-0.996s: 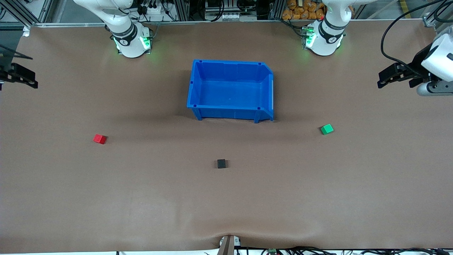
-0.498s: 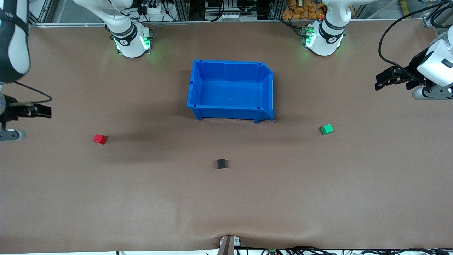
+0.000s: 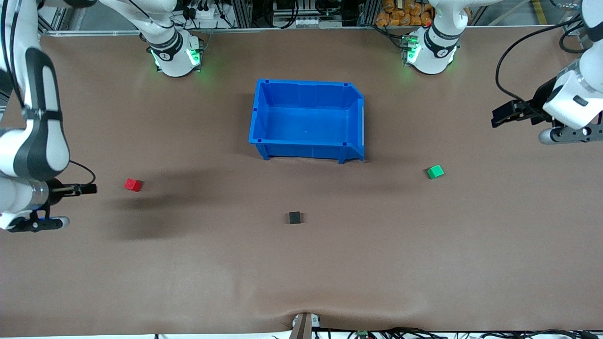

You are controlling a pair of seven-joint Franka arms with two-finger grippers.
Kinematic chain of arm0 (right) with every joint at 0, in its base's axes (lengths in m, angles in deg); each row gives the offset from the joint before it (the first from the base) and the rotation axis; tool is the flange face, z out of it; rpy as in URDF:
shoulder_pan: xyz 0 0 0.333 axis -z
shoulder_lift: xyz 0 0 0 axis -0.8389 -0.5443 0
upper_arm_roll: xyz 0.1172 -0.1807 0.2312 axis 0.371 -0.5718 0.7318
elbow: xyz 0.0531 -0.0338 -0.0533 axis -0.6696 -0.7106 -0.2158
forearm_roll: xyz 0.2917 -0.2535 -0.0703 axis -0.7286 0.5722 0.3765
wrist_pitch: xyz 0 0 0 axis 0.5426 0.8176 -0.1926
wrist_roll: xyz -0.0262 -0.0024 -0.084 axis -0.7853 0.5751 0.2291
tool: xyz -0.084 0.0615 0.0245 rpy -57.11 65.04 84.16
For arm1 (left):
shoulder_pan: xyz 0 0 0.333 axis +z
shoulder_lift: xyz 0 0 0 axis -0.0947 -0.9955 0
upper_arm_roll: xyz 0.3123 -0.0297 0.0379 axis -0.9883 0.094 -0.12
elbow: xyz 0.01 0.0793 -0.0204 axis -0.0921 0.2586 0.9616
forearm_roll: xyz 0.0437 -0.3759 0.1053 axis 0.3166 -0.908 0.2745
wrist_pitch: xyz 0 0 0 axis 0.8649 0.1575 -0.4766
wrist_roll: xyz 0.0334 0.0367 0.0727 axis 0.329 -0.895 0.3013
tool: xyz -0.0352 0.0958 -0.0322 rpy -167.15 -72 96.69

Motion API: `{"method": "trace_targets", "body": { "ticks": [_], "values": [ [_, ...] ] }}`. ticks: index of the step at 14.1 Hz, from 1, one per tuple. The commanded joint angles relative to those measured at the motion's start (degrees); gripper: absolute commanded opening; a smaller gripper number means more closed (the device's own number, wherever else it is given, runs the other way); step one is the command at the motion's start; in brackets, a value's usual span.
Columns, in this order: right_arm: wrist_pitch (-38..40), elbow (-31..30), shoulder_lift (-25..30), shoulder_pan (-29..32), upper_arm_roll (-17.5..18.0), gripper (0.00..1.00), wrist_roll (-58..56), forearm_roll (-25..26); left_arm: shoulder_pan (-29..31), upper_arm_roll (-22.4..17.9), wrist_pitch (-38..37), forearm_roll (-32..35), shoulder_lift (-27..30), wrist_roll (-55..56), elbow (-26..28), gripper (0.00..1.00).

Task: Attach green and red cubes to black cube
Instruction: 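Grasp the red cube with the right gripper while the left gripper grasps the green cube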

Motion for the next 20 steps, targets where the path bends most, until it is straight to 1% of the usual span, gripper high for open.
{"method": "trace_targets", "body": {
  "ticks": [1, 2, 5, 8, 9, 10, 11, 12, 13, 14, 15, 17, 18, 20],
  "values": [
    [-2.89, -0.4, -4.44, 3.89, 0.79, 1.0, 1.74, -7.4, 0.03, 0.38, 4.34, 0.41, 0.66, 4.65, 4.5, 1.0],
    [-5.16, -1.63, -5.24, 3.81, 0.79, 1.0, 3.92, -7.68, 0.03, 0.64, 6.27, 0.41, 0.75, 5.18, 6.34, 1.0],
    [-12.1, -8.38, -5.16, 0.92, 0.79, 1.0, 14.9, -7.59, 0.29, 0.65, 16.37, 0.41, 1.98, 5.36, 14.25, 1.0],
    [-13.53, -11.21, -5.16, 1.0, 0.79, 1.0, 18.0, -7.5, 0.38, 0.65, 22.53, 0.41, 1.98, 7.46, 19.88, 1.0],
    [-13.36, -11.74, -5.16, 0.91, 0.7, 0.89, 18.1, -7.07, 0.38, 0.73, 24.11, 0.41, 1.98, 9.48, 21.46, 1.0],
    [-13.19, -12.27, -4.98, 1.09, 0.7, 0.83, 18.18, -6.8, 0.29, 0.82, 26.31, 0.41, 1.89, 11.58, 23.22, 1.0],
    [-13.18, -12.53, -4.98, 1.44, 0.7, 0.81, 18.18, -6.8, 0.2, 0.99, 29.02, 0.41, 1.54, 13.26, 25.06, 1.0],
    [-13.27, -12.89, -5.07, 1.61, 0.62, 0.71, 18.18, -6.71, 0.2, 1.26, 32.62, 0.41, 1.28, 14.49, 27.26, 1.0],
    [-13.71, -13.24, -5.24, 1.88, 0.61, 0.66, 18.18, -6.71, 0.12, 1.35, 36.22, 0.41, 0.84, 15.29, 29.28, 1.0],
    [-13.71, -13.33, -5.33, 2.4, 0.61, 0.65, 18.18, -6.71, 0.12, 1.35, 39.3, 0.41, -0.12, 15.91, 30.69, 1.0],
    [-13.45, -13.42, -5.42, 2.49, 0.61, 0.54, 18.27, -6.8, 0.12, 1.35, 41.25, 0.41, -1.44, 16.35, 31.23, 1.0],
    [-13.45, -13.94, -5.33, 2.06, 0.61, 0.14, 18.88, -6.89, 0.2, 1.35, 42.41, 0.41, -3.9, 18.97, 31.49, 1.0],
    [-13.71, -13.94, -5.42, 2.06, 0.61, 0.0, 19.15, -6.89, 0.12, 1.35, 42.93, 0.41, -4.78, 19.86, 31.67, 1.0],
    [-13.8, -13.51, -5.33, 1.88, 0.61, 0.0, 19.15, -6.89, 0.2, 1.35, 45.38, 0.32, -6.45, 21.01, 32.9, 1.0]
  ]
}}
